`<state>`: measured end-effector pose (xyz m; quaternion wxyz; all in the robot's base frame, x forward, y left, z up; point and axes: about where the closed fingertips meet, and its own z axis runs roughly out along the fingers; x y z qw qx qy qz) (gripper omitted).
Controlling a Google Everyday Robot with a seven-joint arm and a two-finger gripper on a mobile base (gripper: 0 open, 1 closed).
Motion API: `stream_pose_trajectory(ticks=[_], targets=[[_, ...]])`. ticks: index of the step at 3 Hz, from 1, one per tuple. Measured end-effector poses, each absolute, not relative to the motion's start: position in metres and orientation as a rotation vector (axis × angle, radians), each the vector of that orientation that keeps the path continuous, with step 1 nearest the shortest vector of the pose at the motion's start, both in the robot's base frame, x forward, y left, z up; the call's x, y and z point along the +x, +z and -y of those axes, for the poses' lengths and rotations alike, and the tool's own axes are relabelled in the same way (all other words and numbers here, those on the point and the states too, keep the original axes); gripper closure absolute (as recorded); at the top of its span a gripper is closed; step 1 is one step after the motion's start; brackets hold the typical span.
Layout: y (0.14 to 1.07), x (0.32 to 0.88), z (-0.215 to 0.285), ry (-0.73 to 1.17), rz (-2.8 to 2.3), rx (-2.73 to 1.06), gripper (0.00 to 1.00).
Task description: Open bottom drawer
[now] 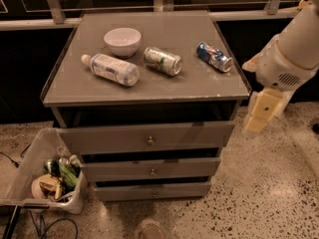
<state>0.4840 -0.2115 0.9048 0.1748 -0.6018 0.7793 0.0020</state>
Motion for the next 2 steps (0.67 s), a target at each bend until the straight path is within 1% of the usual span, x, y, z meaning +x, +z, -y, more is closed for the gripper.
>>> stream_pose_trajectory(ticks=[2], targets=[[0.807,0.508,0.207,0.138,-2.032,-1.725,0.00]])
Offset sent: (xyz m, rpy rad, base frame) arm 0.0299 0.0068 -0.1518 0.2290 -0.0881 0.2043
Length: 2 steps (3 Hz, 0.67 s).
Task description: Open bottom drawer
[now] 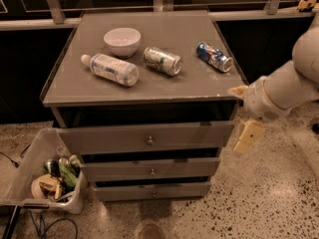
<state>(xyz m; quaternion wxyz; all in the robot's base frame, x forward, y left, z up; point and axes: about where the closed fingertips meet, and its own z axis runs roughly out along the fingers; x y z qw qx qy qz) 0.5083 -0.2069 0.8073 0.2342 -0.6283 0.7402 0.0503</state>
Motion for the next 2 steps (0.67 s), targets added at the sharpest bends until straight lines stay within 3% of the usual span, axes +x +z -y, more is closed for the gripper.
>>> stream_pose_trajectory(ticks=[2], targets=[[0.7758,0.4962,0.1993,0.172,-1.956,-1.772,0.00]])
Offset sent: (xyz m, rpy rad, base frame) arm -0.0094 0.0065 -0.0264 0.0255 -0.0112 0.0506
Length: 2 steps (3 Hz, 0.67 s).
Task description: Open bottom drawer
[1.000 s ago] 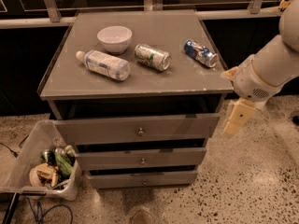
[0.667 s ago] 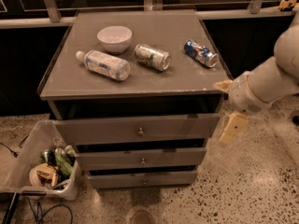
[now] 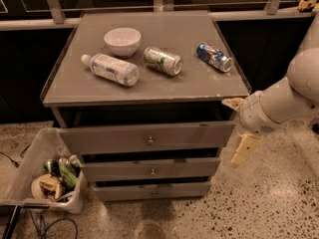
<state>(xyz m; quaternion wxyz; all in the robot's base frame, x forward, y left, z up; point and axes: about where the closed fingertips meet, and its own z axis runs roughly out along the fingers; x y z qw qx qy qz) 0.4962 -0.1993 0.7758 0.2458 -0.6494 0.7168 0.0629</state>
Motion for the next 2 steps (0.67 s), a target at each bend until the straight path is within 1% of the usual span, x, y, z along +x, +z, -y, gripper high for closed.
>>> stream_pose_trajectory(ticks=[2], targets=[[0.711,0.461,0.177,0.364,-2.007,-1.780,0.00]])
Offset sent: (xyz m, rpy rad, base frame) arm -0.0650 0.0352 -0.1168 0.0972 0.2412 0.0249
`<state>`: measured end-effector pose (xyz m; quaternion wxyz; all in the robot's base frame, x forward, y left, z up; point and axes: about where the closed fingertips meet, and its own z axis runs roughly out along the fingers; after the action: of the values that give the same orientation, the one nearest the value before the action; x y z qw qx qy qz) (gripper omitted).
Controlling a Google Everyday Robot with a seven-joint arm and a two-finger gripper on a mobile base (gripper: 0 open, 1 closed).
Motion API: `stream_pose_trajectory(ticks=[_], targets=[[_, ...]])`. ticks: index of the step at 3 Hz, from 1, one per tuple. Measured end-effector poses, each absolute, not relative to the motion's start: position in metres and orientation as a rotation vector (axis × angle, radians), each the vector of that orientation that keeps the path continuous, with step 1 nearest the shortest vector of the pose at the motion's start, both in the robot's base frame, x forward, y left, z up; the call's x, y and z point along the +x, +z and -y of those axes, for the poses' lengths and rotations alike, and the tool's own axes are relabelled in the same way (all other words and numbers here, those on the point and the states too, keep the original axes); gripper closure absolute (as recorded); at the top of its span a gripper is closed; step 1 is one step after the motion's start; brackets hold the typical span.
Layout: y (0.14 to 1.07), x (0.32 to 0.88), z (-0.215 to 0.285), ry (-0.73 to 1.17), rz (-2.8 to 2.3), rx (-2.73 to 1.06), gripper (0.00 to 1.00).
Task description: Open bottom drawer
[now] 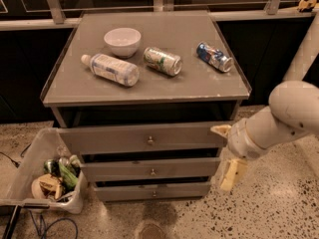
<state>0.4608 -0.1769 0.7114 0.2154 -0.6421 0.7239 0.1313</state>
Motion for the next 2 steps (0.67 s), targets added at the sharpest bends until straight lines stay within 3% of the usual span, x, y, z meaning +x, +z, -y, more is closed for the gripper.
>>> stream_pose_trajectory(ticks=[1,2], targets=[[0.667,0.420,0.167,0.440,-2.039,-1.787,0.00],[0.621,0.381,0.164,0.398,-2.058,-1.816,0.00]])
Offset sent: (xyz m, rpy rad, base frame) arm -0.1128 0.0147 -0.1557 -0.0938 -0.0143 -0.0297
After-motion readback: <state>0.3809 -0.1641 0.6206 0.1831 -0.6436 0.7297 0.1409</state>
